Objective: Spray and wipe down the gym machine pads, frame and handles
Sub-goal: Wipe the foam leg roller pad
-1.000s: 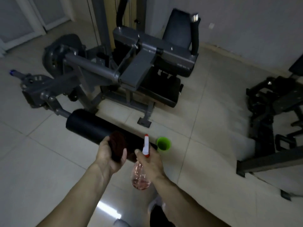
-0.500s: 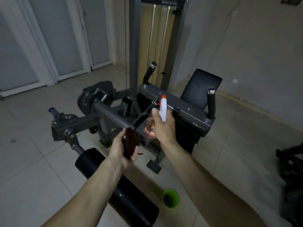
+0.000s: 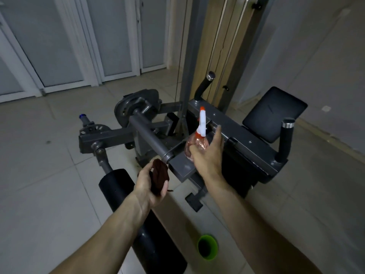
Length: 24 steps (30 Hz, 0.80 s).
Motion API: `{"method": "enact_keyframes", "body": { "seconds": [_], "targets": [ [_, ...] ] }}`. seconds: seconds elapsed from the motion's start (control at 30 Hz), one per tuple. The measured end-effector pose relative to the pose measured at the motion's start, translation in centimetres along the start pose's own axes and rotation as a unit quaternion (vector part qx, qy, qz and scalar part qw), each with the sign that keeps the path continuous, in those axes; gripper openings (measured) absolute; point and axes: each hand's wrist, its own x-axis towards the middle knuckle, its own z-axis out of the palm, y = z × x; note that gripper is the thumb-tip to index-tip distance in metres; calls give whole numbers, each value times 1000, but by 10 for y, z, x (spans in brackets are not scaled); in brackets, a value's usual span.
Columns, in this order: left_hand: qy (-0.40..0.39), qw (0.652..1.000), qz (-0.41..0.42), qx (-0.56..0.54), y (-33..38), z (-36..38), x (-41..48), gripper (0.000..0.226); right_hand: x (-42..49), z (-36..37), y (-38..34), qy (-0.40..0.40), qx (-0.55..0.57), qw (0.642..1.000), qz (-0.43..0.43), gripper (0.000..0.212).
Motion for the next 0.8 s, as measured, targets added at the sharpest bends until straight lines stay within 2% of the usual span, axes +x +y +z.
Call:
{"method": "enact_keyframes", "body": {
  "seconds": [0.07,0.1,0.13,0.2,0.27,0.33,0.4,0.5,0.57,0.63,0.7,0.73,0.8],
  "targets": [
    [-4,999,19,-26,-2,-5,6,54,-31,-4,15,56,12,996,-63,70],
    [-5,999,30,-37,-2,-11,9,53,-47,-2,21,41,16,995,-85,55],
    [-12,998,37,-46,-3,-16,10,52,-62,3,26,-7,4,995,-101,48],
    [-36,997,40,-53,-2,-33,11,54,-83,29,39,-144,-52,980,-129,50],
    [-59,997,36,-36,-2,-47,8,52,-94,59,54,-266,-88,953,-115,56],
    [-58,997,27,-49,1,-75,12,52,-109,100,76,-324,-98,938,-75,64],
    [-63,995,13,-71,-4,-95,12,56,-121,119,98,-310,-98,944,-49,62],
    [-27,998,10,-61,2,-143,33,63,-132,160,134,-315,-82,946,5,45],
    [37,999,30,-2,9,-182,53,52,-129,193,154,-334,-77,938,48,41],
    [115,987,77,85,16,-190,58,33,-113,195,156,-310,-80,946,58,44],
    [177,969,93,143,23,-216,85,27,-103,216,180,-299,-133,945,30,47],
    [190,965,87,156,27,-225,96,35,-102,220,193,-305,-171,937,-4,48],
    [195,963,66,174,30,-241,120,59,-113,223,223,-352,-270,893,-80,52]
  ]
}}
